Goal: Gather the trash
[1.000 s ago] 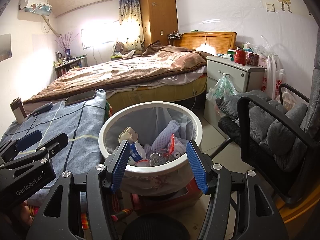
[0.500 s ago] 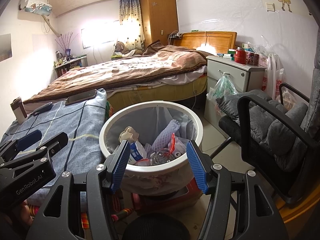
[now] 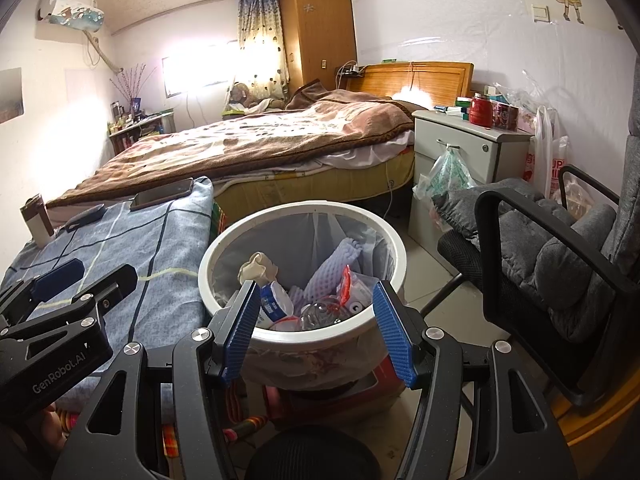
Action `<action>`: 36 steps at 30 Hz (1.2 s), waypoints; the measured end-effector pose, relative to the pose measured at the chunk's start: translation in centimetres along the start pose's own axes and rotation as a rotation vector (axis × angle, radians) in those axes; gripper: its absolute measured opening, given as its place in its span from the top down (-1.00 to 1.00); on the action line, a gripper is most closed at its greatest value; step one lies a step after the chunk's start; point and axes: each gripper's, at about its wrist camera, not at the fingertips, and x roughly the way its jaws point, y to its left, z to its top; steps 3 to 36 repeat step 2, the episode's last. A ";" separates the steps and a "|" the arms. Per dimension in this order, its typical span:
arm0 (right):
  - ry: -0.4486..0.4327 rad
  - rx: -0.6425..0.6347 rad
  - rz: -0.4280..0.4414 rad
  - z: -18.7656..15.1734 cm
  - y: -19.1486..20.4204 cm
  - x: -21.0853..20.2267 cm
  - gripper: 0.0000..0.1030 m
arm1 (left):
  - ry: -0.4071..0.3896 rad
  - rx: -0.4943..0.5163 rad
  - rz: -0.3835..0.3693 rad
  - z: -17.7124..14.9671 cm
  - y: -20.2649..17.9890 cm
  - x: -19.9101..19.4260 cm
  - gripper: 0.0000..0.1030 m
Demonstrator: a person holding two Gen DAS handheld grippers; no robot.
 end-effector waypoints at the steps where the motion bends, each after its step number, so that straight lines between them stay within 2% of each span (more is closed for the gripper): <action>1: 0.001 0.000 -0.001 0.0 0.0 0.0 -0.17 | 0.002 0.001 -0.002 0.0 0.0 0.0 -0.44; 36: 0.000 0.000 -0.002 0.0 0.0 0.0 -0.17 | 0.005 0.003 -0.004 0.0 0.0 0.0 -0.44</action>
